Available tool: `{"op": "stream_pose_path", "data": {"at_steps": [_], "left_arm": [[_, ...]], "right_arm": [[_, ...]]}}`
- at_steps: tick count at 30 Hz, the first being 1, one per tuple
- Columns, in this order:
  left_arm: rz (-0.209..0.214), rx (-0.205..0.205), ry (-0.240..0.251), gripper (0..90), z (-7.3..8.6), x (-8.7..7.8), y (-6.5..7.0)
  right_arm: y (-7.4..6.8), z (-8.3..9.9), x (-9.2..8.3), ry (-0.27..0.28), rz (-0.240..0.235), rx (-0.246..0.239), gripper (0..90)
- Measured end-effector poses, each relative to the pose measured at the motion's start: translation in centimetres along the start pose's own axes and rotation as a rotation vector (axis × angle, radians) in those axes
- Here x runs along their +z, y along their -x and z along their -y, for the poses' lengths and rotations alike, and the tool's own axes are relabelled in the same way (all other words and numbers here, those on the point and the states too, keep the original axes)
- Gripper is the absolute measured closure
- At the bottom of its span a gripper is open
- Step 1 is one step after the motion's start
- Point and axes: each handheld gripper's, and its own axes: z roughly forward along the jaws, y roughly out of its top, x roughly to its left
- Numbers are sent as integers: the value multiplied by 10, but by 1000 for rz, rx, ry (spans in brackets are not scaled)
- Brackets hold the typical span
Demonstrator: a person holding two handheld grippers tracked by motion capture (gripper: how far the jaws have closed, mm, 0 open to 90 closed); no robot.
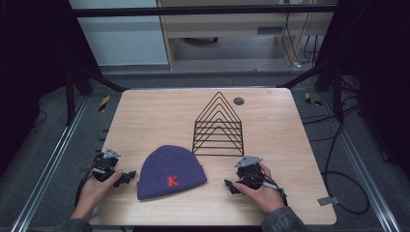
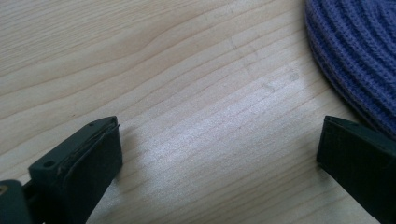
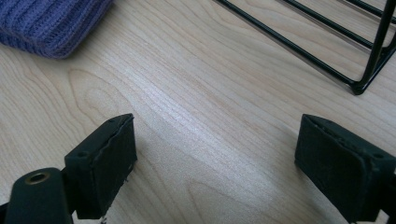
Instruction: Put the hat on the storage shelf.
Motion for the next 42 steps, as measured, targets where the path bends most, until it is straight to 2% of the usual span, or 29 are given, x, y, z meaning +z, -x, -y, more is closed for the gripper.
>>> {"op": "stream_pose_path", "data": {"at_steps": [3, 5, 6, 9, 10, 11, 13, 16, 19, 20, 21, 22, 25, 26, 27, 29, 33, 36, 40, 42], "left_arm": [[5, 9, -7, 0, -1, 0, 0], [64, -33, 18, 21, -2, -3, -4], [64, -33, 18, 48, -2, -3, -4], [51, -25, 37, 36, -3, -12, -4], [63, -28, 58, 51, -3, -18, -3], [63, -28, 58, 50, -3, -18, -3], [73, -28, 88, 53, -6, -24, 0], [88, -14, 126, 61, -16, -30, 3], [108, 8, 134, 88, -31, -34, 8], [111, 16, 133, 88, -36, -34, 10], [112, 47, 122, 95, -47, -34, 14], [112, 47, 122, 96, -47, -34, 14], [112, 80, 106, 99, -63, -31, 19], [123, 92, 90, 100, -70, -27, 21], [123, 92, 90, 101, -70, -27, 21], [123, 117, 67, 122, -79, -20, 25], [121, 135, 35, 130, -88, -9, 31], [118, 146, 32, 180, -91, -4, 34], [120, 172, 0, 230, -95, 6, 39], [138, 175, -11, 260, -99, 9, 41]], "right_arm": [[-1, 0, 1, -1, 2, -3, 118], [-1, -2, 1, -12, -3, -4, 117], [-1, -2, 1, -12, -3, -4, 117], [-1, -5, -2, -31, -3, -16, 151], [-4, -6, -5, -13, -14, -14, 158], [-4, -6, -5, -13, -14, -14, 158], [-7, -10, -7, -4, -22, -24, 169], [-10, -16, -10, 15, -29, -28, 189], [-11, -19, -10, 30, -33, -37, 210], [-11, -19, -10, 30, -33, -37, 210], [-11, -19, -10, 33, -28, -36, 222], [-11, -19, -10, 33, -28, -36, 222], [-12, -19, -10, 39, -33, -44, 247], [-12, -19, -10, 42, -36, -45, 256], [-12, -19, -10, 42, -39, -41, 264], [-13, -18, -9, 41, -41, -41, 274], [-18, -17, -6, 19, -47, -61, 284], [-19, -17, -6, 20, -48, -64, 291], [-17, -17, -8, 26, -45, -59, 305], [-16, -16, -8, 26, -48, -56, 312]]}}
